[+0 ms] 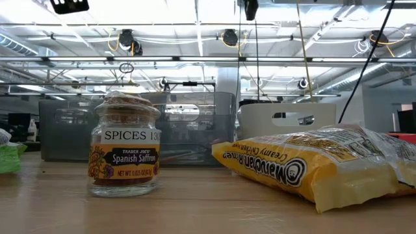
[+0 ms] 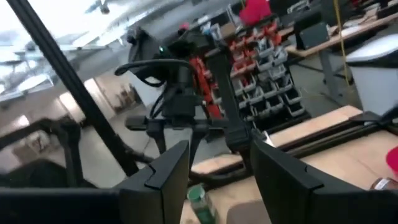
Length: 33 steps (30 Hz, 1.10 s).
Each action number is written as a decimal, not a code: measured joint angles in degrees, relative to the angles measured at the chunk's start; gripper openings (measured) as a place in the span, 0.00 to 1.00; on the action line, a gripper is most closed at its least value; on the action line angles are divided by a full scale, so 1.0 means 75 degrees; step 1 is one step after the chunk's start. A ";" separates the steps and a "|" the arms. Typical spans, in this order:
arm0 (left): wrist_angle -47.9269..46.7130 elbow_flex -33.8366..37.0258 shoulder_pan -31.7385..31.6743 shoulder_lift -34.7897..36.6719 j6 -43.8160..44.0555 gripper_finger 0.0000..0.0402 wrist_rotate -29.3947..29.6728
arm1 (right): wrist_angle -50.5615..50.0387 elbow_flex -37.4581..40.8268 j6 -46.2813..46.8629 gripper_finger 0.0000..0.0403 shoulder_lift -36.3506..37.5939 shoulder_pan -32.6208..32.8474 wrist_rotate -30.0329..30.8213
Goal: Pick & Place Food Item
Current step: Put the green pack into the left gray bin
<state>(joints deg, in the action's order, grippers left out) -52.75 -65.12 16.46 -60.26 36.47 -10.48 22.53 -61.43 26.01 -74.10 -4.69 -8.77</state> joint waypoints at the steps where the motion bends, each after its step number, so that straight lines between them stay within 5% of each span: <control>1: 0.0006 0.0000 0.0087 -0.0128 0.0012 0.48 -0.0006 | -0.0030 -0.0095 -0.0076 0.41 -0.0058 -0.0005 -0.0084; 14: 0.0013 0.0000 0.0604 -0.1745 -0.2035 0.48 -0.0314 | 0.0206 -0.0192 -0.0178 0.41 -0.0008 -0.0129 -0.0220; 22: 0.0202 0.0000 0.0105 -0.2702 -0.3307 0.48 -0.1527 | 0.0199 -0.0189 -0.0420 0.41 0.0791 -0.0127 -0.0005; 27: 0.0530 0.0000 -0.0301 -0.3377 -0.4075 0.48 -0.2374 | -0.0746 -0.0190 -0.0620 0.41 0.1376 -0.0124 0.0305; 33: 0.0404 0.0000 -0.0561 -0.4119 -0.4807 0.48 -0.2412 | -0.1667 -0.0187 -0.0620 0.41 0.1700 -0.0124 0.0401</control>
<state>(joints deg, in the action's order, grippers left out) -49.72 -65.12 12.26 -91.15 0.41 -28.57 10.03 -62.83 21.37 -61.35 -5.63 -5.76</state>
